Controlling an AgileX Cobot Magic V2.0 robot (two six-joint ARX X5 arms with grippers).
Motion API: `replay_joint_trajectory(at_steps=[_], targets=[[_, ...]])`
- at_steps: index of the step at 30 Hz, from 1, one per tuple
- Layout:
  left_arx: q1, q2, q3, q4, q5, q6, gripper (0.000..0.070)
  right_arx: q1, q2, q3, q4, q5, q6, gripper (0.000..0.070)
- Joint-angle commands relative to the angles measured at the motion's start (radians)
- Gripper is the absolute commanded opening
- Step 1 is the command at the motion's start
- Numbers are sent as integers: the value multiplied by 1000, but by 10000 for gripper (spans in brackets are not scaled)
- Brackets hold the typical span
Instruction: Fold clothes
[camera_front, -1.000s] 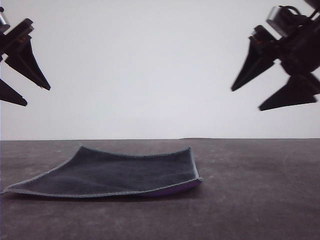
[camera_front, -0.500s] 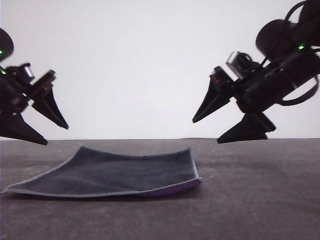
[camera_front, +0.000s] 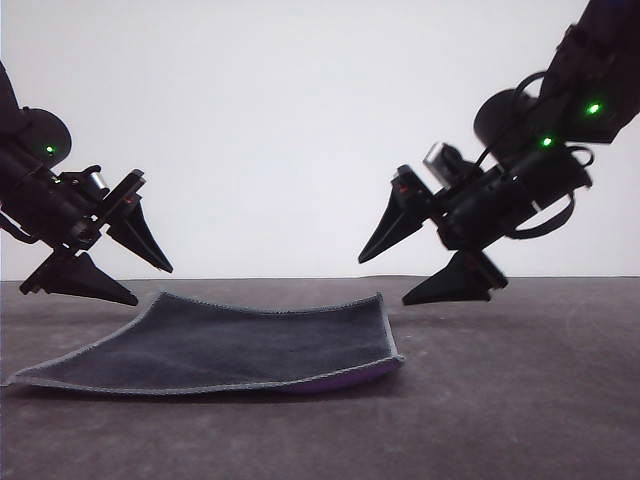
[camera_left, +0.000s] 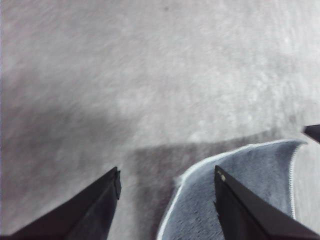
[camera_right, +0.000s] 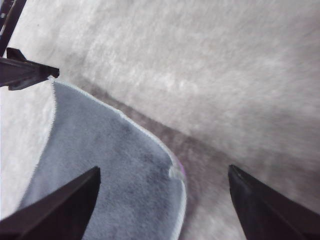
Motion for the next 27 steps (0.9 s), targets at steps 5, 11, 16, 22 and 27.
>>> replay_joint_trajectory(at_steps=[5,11,16,22,27], targets=[[-26,41,26,-2,27,19,353,30,50,27,7,-22,20,516],[-62,42,26,-2,26,33,351,57,53,27,18,-20,17,501],[-79,42,26,-2,25,34,328,59,53,27,27,1,19,334],[-81,42,26,-1,19,37,274,56,53,27,27,24,16,279],[-81,42,26,-1,-5,37,133,56,53,27,32,52,12,120]])
